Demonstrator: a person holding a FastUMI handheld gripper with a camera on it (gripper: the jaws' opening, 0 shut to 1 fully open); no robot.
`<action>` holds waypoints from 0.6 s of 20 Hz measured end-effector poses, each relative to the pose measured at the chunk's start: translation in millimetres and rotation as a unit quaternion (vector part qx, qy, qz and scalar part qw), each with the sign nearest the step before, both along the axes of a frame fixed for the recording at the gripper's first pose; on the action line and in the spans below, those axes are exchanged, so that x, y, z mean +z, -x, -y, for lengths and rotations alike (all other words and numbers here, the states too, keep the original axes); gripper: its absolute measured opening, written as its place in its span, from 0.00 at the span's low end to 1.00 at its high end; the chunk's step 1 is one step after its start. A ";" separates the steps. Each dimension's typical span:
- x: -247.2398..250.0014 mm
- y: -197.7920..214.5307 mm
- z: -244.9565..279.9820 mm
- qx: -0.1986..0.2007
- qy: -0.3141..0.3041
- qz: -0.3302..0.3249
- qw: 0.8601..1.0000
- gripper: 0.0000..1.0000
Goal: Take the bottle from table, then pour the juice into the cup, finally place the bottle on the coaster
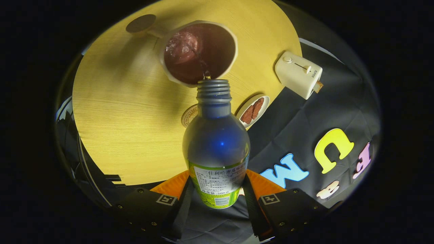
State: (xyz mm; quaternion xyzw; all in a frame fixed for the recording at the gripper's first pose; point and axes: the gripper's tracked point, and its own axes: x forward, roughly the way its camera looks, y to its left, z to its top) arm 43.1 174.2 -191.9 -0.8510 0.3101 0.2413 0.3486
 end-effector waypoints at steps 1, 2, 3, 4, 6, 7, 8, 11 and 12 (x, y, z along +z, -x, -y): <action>-0.1 -0.9 -0.4 0.002 0.001 0.002 1.000 0.75; 1.3 -1.4 -2.9 0.006 0.002 0.003 1.000 0.75; 1.8 -0.8 -3.2 0.007 0.002 0.002 1.000 0.75; 1.6 -0.8 -3.6 0.007 0.000 0.003 1.000 0.75; 2.6 -0.3 -4.4 0.007 0.000 0.005 1.000 0.74; 1.7 -1.0 -4.6 0.006 0.000 0.004 1.000 0.75; 1.2 -0.9 -4.4 0.005 -0.002 0.002 1.000 0.74; -1.8 0.2 -2.7 -0.005 -0.013 -0.004 1.000 0.74; -3.2 0.6 -2.0 -0.009 -0.018 -0.005 1.000 0.75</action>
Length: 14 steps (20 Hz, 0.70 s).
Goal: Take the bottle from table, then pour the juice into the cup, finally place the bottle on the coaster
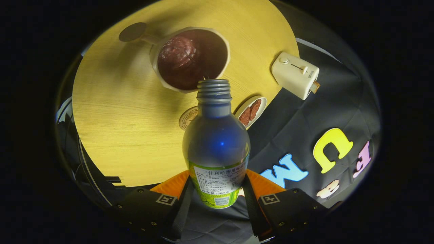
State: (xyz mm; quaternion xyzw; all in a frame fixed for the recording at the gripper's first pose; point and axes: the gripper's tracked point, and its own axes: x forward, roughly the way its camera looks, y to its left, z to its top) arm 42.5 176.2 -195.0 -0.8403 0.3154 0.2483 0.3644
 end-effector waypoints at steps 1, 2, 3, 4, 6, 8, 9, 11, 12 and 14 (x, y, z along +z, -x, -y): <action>-0.3 -0.4 -0.5 -0.003 -0.005 0.000 1.000 0.74; -2.0 0.9 0.1 -0.005 -0.011 -0.002 1.000 0.75; -4.6 2.3 -0.6 -0.008 -0.024 -0.003 1.000 0.75; -6.9 5.7 -0.8 -0.016 -0.039 -0.006 0.999 0.75; -15.7 13.4 3.2 -0.033 -0.065 -0.013 0.997 0.75; -22.8 18.4 3.3 -0.041 -0.083 -0.019 0.996 0.75; -27.1 21.1 6.3 -0.046 -0.094 -0.022 0.994 0.75; -33.0 27.5 10.7 -0.068 -0.124 -0.023 0.990 0.75; -35.2 29.6 12.8 -0.079 -0.139 -0.022 0.987 0.75; -40.7 35.8 16.1 -0.102 -0.170 -0.026 0.980 0.75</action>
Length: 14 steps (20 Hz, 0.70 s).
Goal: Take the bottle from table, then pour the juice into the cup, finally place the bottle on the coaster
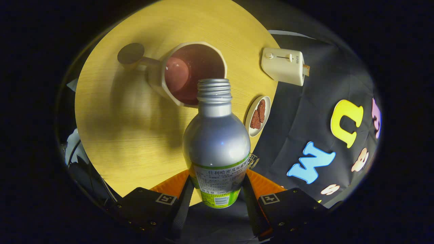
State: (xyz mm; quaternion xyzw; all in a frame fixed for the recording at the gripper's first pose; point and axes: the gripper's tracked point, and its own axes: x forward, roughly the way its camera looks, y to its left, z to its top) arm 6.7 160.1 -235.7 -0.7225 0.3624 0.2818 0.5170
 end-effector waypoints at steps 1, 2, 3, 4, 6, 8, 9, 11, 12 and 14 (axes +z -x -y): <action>-4.4 1.4 1.5 -0.010 -0.015 -0.004 1.000 0.75; -7.8 3.8 3.1 -0.023 -0.028 -0.010 0.999 0.75; -11.7 5.4 4.1 -0.034 -0.042 -0.014 0.998 0.75; -14.5 8.8 4.3 -0.041 -0.056 -0.015 0.997 0.75; -18.7 12.2 6.4 -0.054 -0.081 -0.016 0.995 0.75; -23.9 19.6 8.3 -0.080 -0.119 -0.025 0.989 0.75; -27.1 22.9 7.3 -0.096 -0.141 -0.033 0.985 0.75; -31.8 27.2 5.2 -0.121 -0.180 -0.043 0.975 0.75; -32.2 27.6 5.0 -0.129 -0.194 -0.046 0.971 0.75; -32.9 29.2 3.5 -0.136 -0.220 -0.051 0.965 0.75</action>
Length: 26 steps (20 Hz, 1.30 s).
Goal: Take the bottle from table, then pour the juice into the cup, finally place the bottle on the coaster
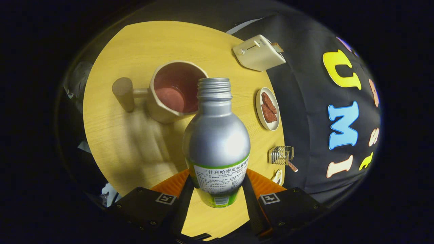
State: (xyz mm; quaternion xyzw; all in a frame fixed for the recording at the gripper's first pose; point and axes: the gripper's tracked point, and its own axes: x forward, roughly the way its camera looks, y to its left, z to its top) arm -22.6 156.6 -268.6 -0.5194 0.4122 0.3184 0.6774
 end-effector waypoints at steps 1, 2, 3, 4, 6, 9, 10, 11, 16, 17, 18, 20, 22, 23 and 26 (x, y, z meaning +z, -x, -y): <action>-1.2 0.8 -0.5 -0.004 -0.016 0.000 1.000 0.75; -1.2 1.1 -1.0 -0.011 -0.032 -0.001 0.999 0.75; -2.0 2.6 -0.5 -0.020 -0.049 -0.002 0.999 0.75; -1.9 2.6 -0.3 -0.031 -0.067 -0.002 0.997 0.75; -1.8 0.5 1.6 -0.054 -0.104 -0.004 0.993 0.75; -4.6 -5.5 5.4 -0.094 -0.156 -0.008 0.983 0.75; -4.2 -8.1 6.0 -0.107 -0.173 -0.010 0.979 0.75; -4.9 -10.4 5.8 -0.117 -0.188 -0.012 0.975 0.75; -1.9 -27.3 6.1 -0.149 -0.255 -0.014 0.955 0.75; -0.7 -32.4 4.7 -0.154 -0.269 -0.012 0.951 0.75; -0.2 -36.6 4.2 -0.161 -0.281 -0.011 0.946 0.75; 1.1 -47.3 3.0 -0.175 -0.305 -0.009 0.936 0.75; 3.0 -59.2 0.5 -0.188 -0.329 -0.004 0.926 0.75; 3.5 -64.0 -0.4 -0.193 -0.340 -0.003 0.920 0.75; 10.2 -80.3 -7.8 -0.198 -0.377 0.010 0.905 0.75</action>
